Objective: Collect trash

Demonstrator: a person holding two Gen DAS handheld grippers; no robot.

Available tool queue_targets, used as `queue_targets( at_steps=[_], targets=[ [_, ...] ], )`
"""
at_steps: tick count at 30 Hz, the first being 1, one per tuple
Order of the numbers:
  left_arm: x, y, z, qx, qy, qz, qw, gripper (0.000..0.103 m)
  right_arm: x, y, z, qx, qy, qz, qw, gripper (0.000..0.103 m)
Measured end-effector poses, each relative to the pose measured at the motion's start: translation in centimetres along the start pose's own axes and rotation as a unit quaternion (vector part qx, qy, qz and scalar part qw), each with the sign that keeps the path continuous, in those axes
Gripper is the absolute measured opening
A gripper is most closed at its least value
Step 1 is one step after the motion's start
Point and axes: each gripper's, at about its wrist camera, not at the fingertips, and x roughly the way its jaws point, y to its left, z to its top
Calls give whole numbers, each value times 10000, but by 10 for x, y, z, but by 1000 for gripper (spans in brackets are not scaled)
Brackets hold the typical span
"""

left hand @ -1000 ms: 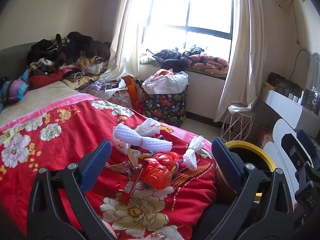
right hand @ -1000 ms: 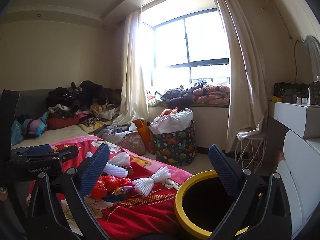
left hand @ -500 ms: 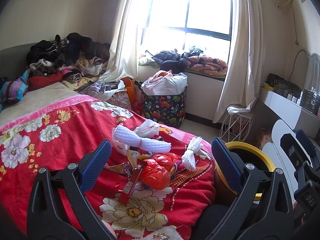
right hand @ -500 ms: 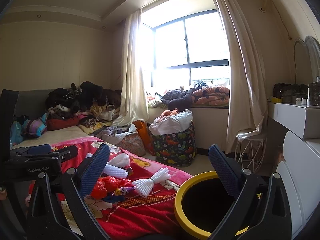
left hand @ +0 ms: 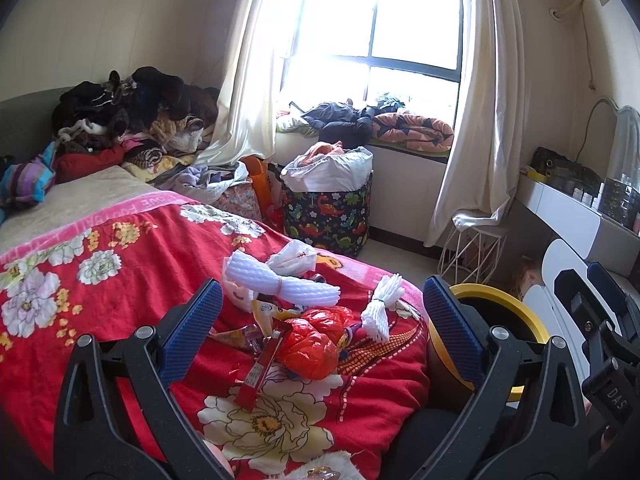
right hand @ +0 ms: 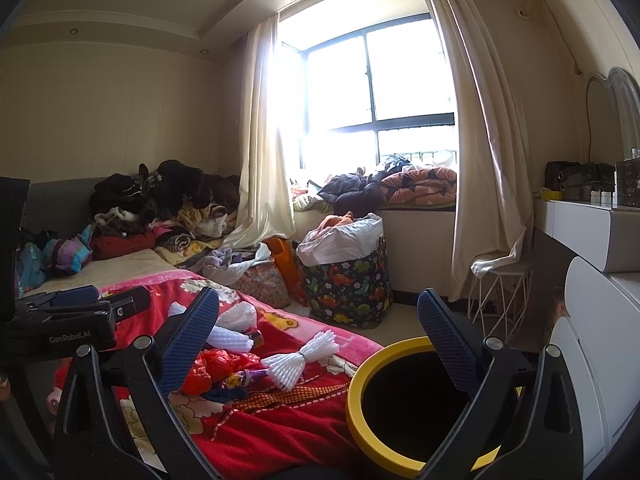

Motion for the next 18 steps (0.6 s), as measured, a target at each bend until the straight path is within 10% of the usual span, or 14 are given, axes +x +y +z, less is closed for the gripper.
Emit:
queue_targets(
  at_steps=[18],
  targets=[
    [-1,1,-1,-4,-8,-3,10000,92,1,-4,-2,67,58,-48,9999,97]
  ],
)
